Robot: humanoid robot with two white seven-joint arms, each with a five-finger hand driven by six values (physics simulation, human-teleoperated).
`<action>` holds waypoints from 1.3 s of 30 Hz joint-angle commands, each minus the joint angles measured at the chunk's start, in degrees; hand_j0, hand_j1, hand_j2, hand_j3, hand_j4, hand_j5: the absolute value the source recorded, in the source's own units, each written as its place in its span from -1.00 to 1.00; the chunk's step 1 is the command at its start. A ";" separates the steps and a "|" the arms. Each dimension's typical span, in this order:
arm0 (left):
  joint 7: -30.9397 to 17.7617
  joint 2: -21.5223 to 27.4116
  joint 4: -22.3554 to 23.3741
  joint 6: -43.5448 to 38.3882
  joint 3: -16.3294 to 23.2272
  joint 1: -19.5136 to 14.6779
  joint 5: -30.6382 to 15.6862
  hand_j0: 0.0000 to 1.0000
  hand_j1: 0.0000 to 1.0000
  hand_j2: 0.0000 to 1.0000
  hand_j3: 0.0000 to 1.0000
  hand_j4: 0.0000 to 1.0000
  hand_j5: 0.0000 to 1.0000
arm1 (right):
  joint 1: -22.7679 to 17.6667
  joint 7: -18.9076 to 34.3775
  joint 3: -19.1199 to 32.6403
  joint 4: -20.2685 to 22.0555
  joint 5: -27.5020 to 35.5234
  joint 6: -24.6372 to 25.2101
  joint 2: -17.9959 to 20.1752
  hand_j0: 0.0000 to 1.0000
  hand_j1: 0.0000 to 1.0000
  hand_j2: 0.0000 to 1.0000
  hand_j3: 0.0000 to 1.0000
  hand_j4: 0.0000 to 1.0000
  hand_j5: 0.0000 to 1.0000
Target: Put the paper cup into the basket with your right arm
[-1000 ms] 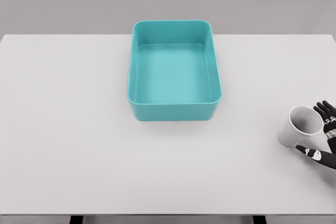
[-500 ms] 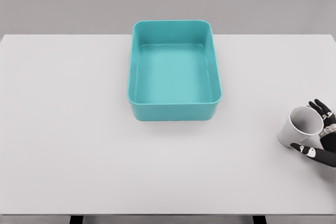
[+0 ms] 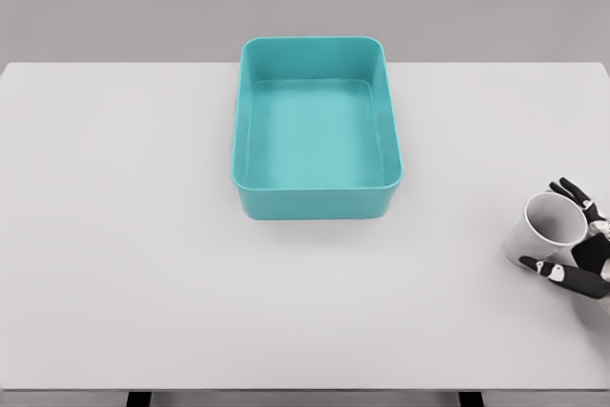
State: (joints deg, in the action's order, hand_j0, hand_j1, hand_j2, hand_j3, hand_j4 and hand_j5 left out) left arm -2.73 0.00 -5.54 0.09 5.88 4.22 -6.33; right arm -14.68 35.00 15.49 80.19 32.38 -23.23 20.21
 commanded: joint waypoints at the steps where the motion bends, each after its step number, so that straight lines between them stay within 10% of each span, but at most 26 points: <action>1: -0.08 0.00 0.00 0.00 0.01 0.00 0.00 1.00 1.00 1.00 1.00 1.00 1.00 | 0.00 0.00 -0.64 0.06 0.14 0.02 0.09 0.80 0.80 0.80 0.80 0.80 0.80; 10: 0.01 0.00 0.00 0.00 0.01 0.00 0.00 1.00 1.00 1.00 1.00 1.00 1.00 | 0.09 0.00 -0.64 0.32 -0.13 0.02 0.27 0.34 0.34 0.34 0.34 0.34 0.34; 20: -0.08 0.00 0.00 0.00 0.01 0.00 0.00 1.00 1.00 1.00 1.00 1.00 1.00 | 1.49 0.00 -0.64 0.76 -0.57 -0.50 0.09 0.25 0.25 0.25 0.25 0.25 0.25; 39: -0.08 0.00 0.00 0.00 0.01 0.00 0.00 1.00 1.00 1.00 1.00 1.00 1.00 | 17.05 0.00 -2.84 -0.38 -12.52 1.43 -3.34 0.21 0.21 0.21 0.21 0.21 0.21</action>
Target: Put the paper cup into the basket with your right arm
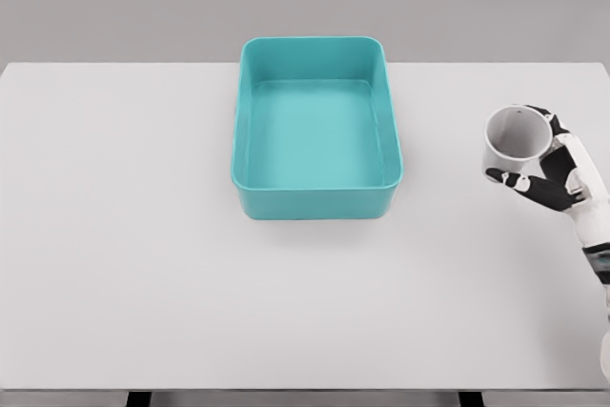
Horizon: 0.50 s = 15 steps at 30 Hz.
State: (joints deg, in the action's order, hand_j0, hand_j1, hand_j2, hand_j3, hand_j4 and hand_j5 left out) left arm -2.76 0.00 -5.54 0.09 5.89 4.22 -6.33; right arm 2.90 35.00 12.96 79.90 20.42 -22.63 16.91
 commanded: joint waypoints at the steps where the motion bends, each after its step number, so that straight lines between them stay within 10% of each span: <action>1: 0.03 0.00 0.00 0.00 0.00 0.00 0.00 1.00 1.00 1.00 1.00 1.00 1.00 | 0.26 0.00 -0.39 -0.09 -1.44 1.10 -0.03 0.21 0.21 0.21 0.21 0.21 0.21; 15: 0.03 0.00 0.00 0.00 0.00 0.00 0.00 1.00 1.00 1.00 1.00 1.00 1.00 | 9.23 0.00 -3.64 -1.15 -8.73 2.95 -2.58 0.21 0.21 0.21 0.21 0.21 0.21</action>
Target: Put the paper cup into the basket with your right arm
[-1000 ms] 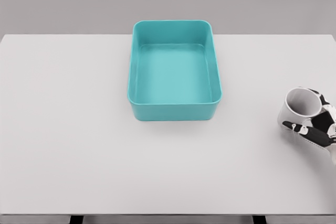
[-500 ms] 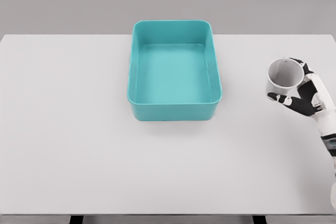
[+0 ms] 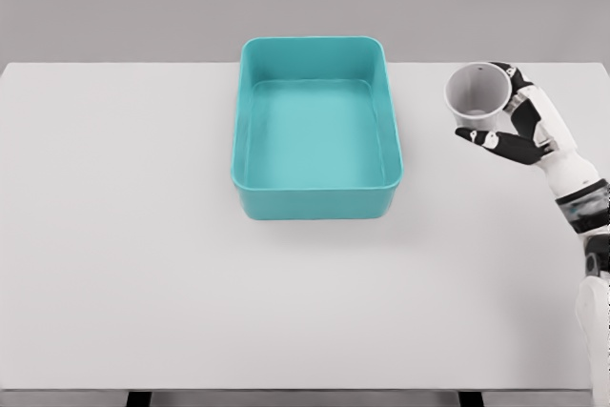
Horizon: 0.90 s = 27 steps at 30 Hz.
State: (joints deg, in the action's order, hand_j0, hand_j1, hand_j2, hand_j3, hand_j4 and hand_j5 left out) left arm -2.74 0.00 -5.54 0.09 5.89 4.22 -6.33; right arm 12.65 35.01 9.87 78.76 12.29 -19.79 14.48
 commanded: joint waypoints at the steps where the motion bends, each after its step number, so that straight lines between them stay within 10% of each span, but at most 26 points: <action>1: -0.08 0.00 0.00 0.00 0.00 0.00 0.00 1.00 1.00 1.00 1.00 1.00 1.00 | 0.26 -0.01 -0.56 -0.01 -1.57 0.37 -0.95 0.21 0.21 0.21 0.21 0.21 0.21; 27: 0.01 0.00 0.00 0.00 0.00 0.00 0.00 1.00 1.00 1.00 1.00 1.00 1.00 | 14.33 -0.01 -6.97 -9.77 -15.19 1.25 -8.51 0.16 0.16 0.16 0.16 0.16 0.16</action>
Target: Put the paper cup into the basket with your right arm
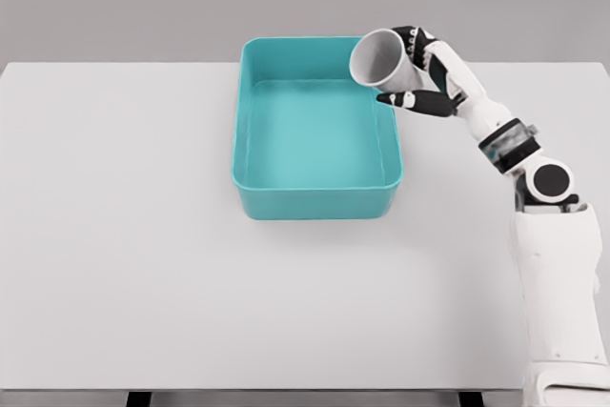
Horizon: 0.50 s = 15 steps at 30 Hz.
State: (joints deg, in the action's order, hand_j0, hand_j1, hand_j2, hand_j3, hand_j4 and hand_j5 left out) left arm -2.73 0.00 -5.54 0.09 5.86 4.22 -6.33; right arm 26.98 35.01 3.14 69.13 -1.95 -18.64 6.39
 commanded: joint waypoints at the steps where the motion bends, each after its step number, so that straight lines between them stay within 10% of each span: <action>1: 0.01 0.00 0.01 0.00 0.03 0.00 0.00 1.00 1.00 1.00 1.00 1.00 1.00 | 0.09 -0.01 -0.41 -0.13 -0.95 0.09 -0.41 0.16 0.16 0.16 0.16 0.16 0.16; 15: -0.08 0.00 0.01 0.00 0.03 0.00 0.00 1.00 1.00 1.00 1.00 1.00 1.00 | 6.77 -0.01 -7.44 -2.77 -10.44 0.09 -2.43 0.16 0.16 0.16 0.16 0.16 0.16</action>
State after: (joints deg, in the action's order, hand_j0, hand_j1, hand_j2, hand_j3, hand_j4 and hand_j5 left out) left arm -2.75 0.00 -5.54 0.09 5.89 4.22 -6.33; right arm 33.93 35.02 -3.27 66.87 -11.27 -18.58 4.18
